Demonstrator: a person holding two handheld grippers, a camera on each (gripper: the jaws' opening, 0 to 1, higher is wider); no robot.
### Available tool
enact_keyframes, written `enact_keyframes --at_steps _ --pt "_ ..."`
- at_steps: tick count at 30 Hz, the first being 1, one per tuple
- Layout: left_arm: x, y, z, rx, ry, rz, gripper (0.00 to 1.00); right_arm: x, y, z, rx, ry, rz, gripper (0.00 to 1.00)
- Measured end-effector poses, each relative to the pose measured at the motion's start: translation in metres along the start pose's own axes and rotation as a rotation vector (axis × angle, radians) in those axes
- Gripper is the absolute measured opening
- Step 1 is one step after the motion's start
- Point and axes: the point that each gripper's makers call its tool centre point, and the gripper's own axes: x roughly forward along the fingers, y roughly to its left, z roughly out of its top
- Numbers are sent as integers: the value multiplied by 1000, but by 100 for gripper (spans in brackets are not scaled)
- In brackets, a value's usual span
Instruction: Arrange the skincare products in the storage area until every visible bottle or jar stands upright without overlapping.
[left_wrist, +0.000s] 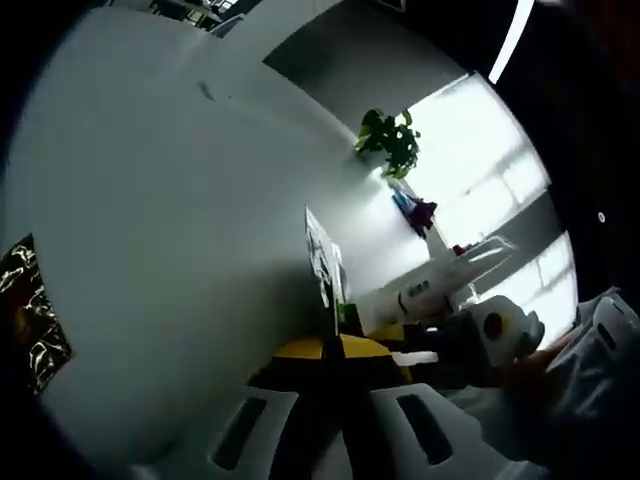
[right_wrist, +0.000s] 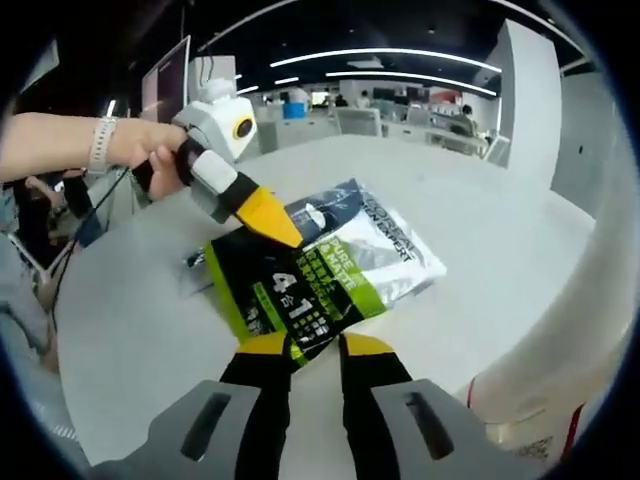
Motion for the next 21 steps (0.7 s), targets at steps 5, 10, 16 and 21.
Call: enact_keyframes --at_steps 5,10,16,21 --pt "-1 0 6 33 -80 20 1 -5 -3 1 -1 19 -6 20" --pt "-12 -12 5 75 -171 32 1 -18 -6 14 17 -23 -8 19" --pt "-20 -31 -2 97 -250 59 1 -45 3 26 9 -63 19 18" --pt "-43 -56 3 100 -365 59 1 -77 5 30 115 -104 51 18"
